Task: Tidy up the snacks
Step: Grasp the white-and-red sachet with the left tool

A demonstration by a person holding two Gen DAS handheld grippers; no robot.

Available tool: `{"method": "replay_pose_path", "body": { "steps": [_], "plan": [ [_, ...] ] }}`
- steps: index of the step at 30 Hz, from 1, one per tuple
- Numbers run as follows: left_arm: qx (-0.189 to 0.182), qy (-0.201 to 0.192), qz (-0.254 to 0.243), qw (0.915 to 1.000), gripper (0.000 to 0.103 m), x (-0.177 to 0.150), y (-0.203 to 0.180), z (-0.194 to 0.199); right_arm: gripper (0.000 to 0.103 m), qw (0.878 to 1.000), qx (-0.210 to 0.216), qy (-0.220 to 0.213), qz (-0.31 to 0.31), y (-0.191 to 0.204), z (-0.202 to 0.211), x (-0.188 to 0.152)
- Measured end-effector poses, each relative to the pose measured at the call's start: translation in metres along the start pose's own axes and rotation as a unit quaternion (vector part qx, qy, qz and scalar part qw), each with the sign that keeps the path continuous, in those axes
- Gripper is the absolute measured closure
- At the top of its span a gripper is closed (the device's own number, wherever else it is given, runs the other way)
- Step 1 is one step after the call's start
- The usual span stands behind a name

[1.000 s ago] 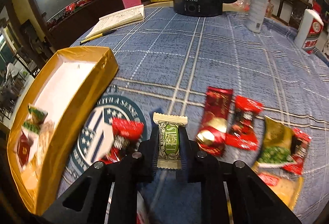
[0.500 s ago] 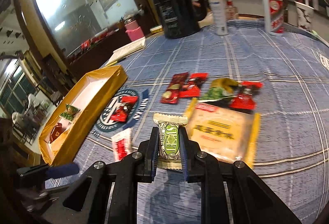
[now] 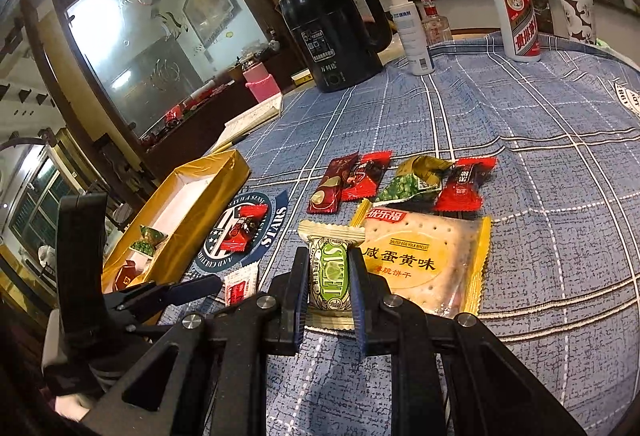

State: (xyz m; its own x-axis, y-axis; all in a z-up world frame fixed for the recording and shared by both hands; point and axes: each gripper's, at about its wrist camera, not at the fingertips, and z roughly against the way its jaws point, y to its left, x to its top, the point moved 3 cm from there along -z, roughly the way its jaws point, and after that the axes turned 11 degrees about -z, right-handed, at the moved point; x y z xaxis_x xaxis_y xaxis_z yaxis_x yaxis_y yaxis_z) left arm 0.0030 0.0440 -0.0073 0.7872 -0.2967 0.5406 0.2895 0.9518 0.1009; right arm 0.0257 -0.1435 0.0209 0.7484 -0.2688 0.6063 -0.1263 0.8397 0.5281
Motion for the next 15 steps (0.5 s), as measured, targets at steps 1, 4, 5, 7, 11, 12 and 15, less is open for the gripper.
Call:
{"method": "replay_pose_path", "body": {
  "steps": [1,4,5,7,11,12,15],
  "plan": [
    [0.003,-0.004,-0.009,1.0,0.048,-0.002,-0.003,0.002,0.084,1.0,0.0,0.0,0.001,0.0,0.0,0.0],
    [-0.006,-0.018,-0.025,0.9995,0.075,-0.003,-0.007,0.008,0.084,1.0,-0.006,-0.001,0.004,0.001,-0.002,-0.002],
    [-0.012,-0.021,-0.024,0.9994,0.075,-0.003,-0.008,0.009,0.084,1.0,-0.008,-0.002,0.005,0.001,-0.002,-0.002],
    [-0.02,-0.027,-0.018,0.9993,0.075,-0.005,-0.006,0.011,0.084,1.0,-0.014,-0.003,0.005,0.0,-0.004,-0.003],
    [-0.038,-0.044,0.004,0.9983,0.075,-0.008,0.002,0.022,0.084,1.0,-0.026,-0.01,0.007,-0.002,-0.004,-0.003],
    [-0.044,-0.049,0.01,0.9978,0.075,-0.01,0.005,0.026,0.084,1.0,-0.026,-0.01,0.008,-0.003,-0.005,-0.003],
    [-0.061,-0.069,0.036,0.9951,0.075,-0.017,0.018,0.046,0.084,0.999,-0.03,-0.012,0.011,-0.003,-0.006,-0.003]
  ]
}}
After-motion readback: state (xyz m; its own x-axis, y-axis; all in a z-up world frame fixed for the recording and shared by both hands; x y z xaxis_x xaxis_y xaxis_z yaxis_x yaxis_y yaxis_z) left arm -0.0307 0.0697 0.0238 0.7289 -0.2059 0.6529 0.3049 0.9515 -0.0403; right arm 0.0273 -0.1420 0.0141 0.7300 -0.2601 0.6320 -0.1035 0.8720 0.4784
